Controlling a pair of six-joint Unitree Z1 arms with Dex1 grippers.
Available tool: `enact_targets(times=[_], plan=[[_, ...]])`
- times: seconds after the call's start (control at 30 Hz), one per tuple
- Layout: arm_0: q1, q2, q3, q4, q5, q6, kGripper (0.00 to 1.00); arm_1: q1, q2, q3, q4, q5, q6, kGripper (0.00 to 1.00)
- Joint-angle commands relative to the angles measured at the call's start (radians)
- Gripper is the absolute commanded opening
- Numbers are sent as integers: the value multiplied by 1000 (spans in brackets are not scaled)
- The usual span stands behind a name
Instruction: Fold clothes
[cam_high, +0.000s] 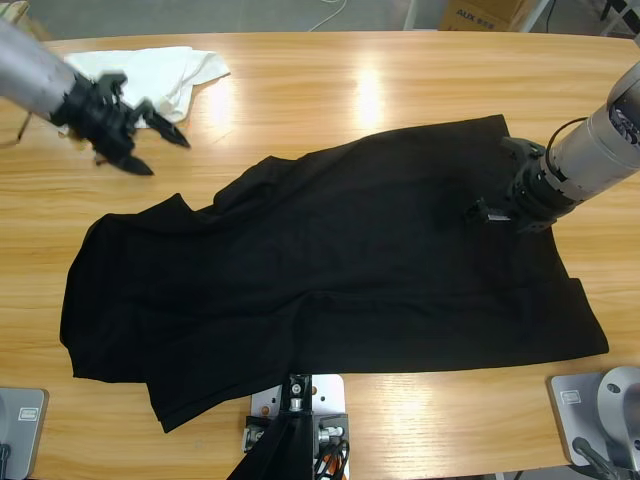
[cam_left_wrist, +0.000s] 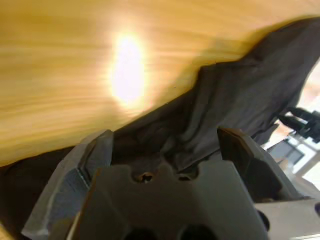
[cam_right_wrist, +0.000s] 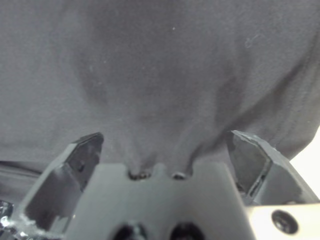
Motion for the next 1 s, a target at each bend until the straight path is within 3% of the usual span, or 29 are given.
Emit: enact_targets(times=[0.03,0.2,0.57,1.0], plan=[[-24,34,117,-99,-40,-112,775,13,27,25,-12,14,12,1000],[-46,68,122,-100,-126,-125,775,14,25,25,-13,14,13,1000],[-91,38,164,-109,-149,-128,788,15,21,26,-13,14,16,1000],[-286,-54,266,-148,-164,-130,801,42,32,35,-30,14,29,1000]])
